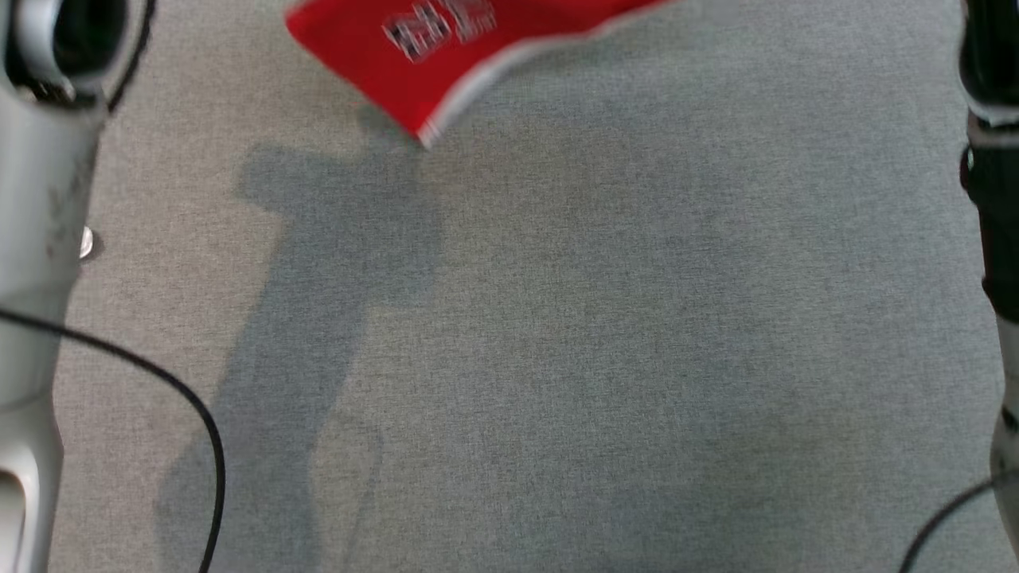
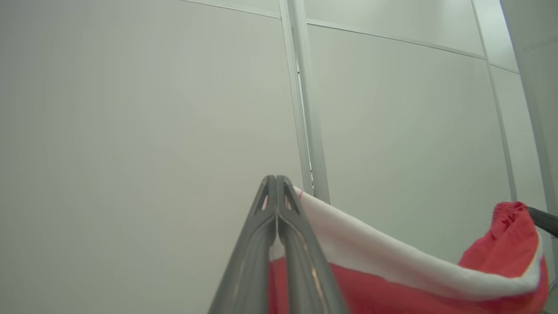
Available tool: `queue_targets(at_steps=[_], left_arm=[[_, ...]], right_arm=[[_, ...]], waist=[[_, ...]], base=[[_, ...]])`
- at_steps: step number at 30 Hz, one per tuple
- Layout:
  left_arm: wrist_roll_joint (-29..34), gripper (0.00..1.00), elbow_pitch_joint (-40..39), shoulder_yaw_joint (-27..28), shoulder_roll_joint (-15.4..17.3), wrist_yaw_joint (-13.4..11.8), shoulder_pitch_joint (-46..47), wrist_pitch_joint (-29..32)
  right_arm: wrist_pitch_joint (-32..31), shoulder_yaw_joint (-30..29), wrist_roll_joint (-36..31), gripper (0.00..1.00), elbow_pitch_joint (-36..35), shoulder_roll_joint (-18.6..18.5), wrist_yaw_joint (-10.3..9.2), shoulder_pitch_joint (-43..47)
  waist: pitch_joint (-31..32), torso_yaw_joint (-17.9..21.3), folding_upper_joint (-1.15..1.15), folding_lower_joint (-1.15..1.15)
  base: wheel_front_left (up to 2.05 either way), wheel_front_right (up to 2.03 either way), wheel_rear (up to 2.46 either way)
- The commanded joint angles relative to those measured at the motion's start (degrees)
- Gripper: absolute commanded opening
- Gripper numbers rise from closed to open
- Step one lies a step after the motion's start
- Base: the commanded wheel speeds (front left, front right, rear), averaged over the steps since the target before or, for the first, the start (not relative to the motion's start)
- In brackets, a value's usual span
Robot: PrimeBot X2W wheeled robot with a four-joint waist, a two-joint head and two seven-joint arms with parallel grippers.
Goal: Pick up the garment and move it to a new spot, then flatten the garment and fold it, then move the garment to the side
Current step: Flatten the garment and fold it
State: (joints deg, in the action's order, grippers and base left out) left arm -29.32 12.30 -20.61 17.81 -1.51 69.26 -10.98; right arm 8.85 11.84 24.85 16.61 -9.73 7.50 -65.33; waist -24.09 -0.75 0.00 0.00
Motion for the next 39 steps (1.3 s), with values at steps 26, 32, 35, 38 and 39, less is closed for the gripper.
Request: queue_targets(at_steps=[26, 32, 35, 38, 39], left_arm=[[-5.0, 0.0, 32.1, 3.8, -10.4, 8.2, -20.3, -4.2], [-2.2, 0.0, 19.7, 9.8, -9.9, 7.8, -38.1, -4.2], [-0.9, 0.0, 13.5, 10.1, -9.7, 6.8, -46.4, -4.2], [0.0, 0.0, 6.4, 9.6, -8.8, 5.1, -53.4, -3.3], [0.2, 0.0, 3.9, 9.3, -8.5, 4.3, -55.7, -2.4]], right_arm=[[6.4, 11.8, 11.3, 0.0, 29.2, 1.1, -0.02, 13.2], [6.4, 10.7, 12.4, 0.0, 20.6, 0.3, -0.03, 29.3], [6.4, 9.3, 11.8, 0.0, 16.7, 0.0, -0.03, 35.9], [6.4, 7.7, 11.2, 0.0, 12.9, -0.4, -0.03, 41.6], [6.4, 7.2, 10.9, 0.0, 11.8, -0.6, -0.03, 43.5]], waist=[[1.1, -0.4, 0.0, 0.0], [4.8, 0.5, 0.0, 0.0], [6.5, 1.2, 0.0, 0.0], [8.1, 1.2, 0.0, 0.0], [8.7, 1.1, 0.0, 0.0]], base=[[0.0, 0.0, 0.0], [0.0, 0.0, 0.0], [0.0, 0.0, 0.0], [0.0, 0.0, 0.0], [0.0, 0.0, 0.0]])
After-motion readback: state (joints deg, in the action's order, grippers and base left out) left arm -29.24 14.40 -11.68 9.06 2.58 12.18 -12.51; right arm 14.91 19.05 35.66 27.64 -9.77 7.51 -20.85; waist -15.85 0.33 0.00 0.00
